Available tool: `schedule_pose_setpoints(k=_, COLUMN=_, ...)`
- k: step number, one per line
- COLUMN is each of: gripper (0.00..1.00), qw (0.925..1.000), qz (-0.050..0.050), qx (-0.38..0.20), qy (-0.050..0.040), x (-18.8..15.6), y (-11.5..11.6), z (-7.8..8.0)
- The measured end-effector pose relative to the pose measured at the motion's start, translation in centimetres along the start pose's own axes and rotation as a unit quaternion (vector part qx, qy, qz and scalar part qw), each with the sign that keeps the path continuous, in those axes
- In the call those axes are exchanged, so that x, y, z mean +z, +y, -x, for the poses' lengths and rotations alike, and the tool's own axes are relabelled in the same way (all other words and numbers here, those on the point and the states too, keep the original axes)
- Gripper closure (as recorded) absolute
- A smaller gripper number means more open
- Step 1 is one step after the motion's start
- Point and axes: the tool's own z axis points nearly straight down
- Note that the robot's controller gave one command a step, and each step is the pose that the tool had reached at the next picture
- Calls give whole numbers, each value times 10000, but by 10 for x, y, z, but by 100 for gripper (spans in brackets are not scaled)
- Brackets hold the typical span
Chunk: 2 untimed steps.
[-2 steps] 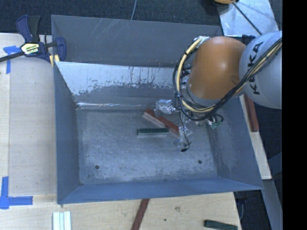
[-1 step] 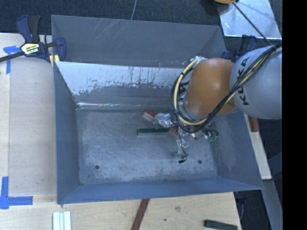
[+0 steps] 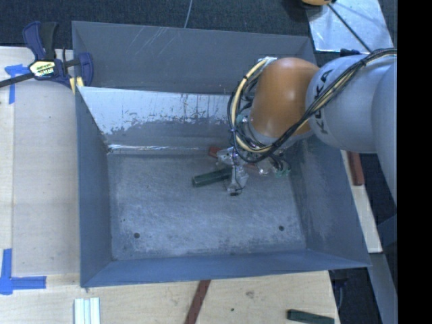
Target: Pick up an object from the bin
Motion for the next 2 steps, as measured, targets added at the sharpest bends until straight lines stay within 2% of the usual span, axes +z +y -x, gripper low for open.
schedule_pose_setpoints(k=1, gripper=100, qw=10000, qz=0, qx=-1, qy=0, x=0, y=0, z=0)
schedule_pose_setpoints(k=2, gripper=100, qw=9999, qz=-9, qx=-156, qy=-8, x=-166, y=-17, z=-37)
